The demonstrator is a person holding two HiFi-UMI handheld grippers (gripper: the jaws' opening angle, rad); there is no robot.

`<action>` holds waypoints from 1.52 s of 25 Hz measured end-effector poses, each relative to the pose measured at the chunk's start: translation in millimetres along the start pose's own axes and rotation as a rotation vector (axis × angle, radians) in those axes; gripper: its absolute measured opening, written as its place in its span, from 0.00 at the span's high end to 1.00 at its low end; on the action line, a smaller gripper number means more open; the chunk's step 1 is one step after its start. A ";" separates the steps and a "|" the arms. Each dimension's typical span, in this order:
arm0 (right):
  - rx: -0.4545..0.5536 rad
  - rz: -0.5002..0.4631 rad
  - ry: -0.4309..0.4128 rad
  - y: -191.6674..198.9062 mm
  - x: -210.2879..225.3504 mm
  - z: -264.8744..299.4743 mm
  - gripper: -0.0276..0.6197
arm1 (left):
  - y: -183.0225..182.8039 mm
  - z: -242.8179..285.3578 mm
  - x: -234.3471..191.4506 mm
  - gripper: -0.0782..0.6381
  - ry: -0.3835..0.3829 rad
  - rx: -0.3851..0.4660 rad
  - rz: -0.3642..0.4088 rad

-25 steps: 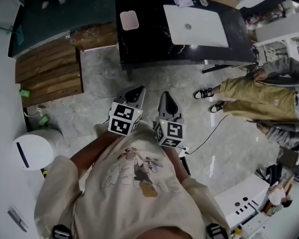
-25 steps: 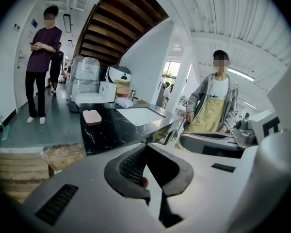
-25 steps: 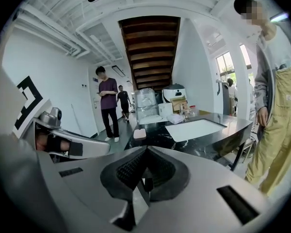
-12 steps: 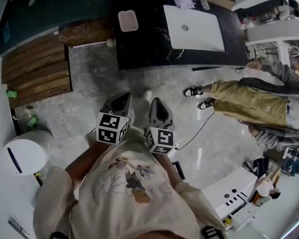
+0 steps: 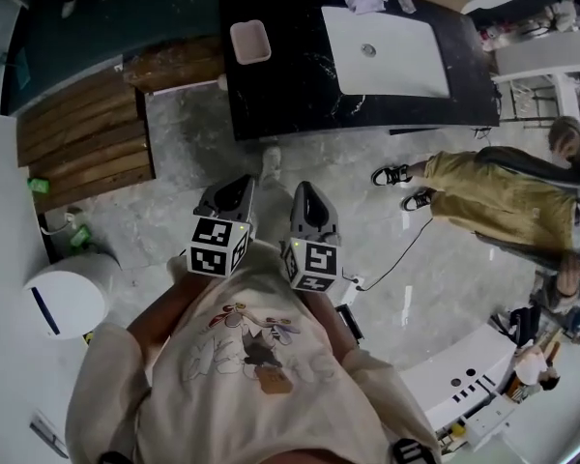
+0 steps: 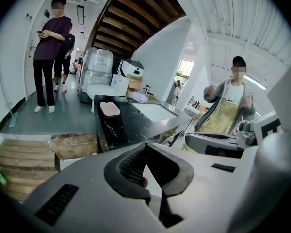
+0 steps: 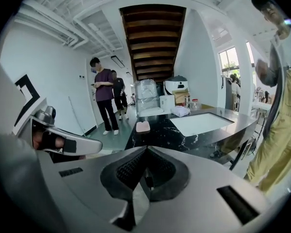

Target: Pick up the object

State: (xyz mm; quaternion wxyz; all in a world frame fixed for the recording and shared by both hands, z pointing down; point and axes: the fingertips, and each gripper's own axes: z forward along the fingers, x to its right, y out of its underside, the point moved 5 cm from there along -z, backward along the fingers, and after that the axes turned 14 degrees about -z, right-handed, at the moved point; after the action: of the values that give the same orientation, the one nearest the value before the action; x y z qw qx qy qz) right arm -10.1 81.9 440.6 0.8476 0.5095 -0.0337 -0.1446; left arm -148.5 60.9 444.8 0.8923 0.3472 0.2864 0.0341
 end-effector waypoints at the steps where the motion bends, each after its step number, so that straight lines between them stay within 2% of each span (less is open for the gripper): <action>1: -0.001 0.009 -0.009 -0.9 -0.7 4.5 0.93 | -2.8 1.2 -0.4 0.87 -0.007 -0.001 0.011; 4: 0.025 0.032 -0.038 -4.4 1.6 17.4 0.93 | -6.2 10.3 -1.5 0.87 -0.024 -0.016 0.031; 6: 0.022 0.024 -0.054 -5.8 8.3 27.1 0.93 | -11.6 19.9 -3.3 0.87 -0.039 -0.019 0.006; 8: 0.014 0.020 -0.066 -11.5 15.1 36.1 0.93 | -23.8 28.1 -4.6 0.87 -0.052 -0.012 -0.012; 14: 0.022 0.015 -0.084 -36.9 40.2 72.7 0.93 | -65.7 60.9 -2.6 0.87 -0.055 0.017 0.002; 21: 0.046 -0.033 -0.207 -79.6 40.7 140.4 0.93 | -113.1 74.8 -33.1 0.87 -0.140 0.081 -0.038; 28: 0.066 -0.047 -0.273 -114.1 51.3 192.4 0.93 | -154.5 91.1 -48.8 0.87 -0.200 0.130 -0.066; 38: 0.034 -0.067 -0.419 -132.6 50.1 260.2 0.93 | -182.5 113.2 -68.1 0.87 -0.305 0.160 -0.115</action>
State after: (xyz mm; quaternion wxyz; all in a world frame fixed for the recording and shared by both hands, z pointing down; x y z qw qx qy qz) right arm -43.4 -212.5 444.8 0.8080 0.4834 -0.1944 -0.2749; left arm -169.9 -162.8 428.6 0.8954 0.4013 0.1688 -0.0932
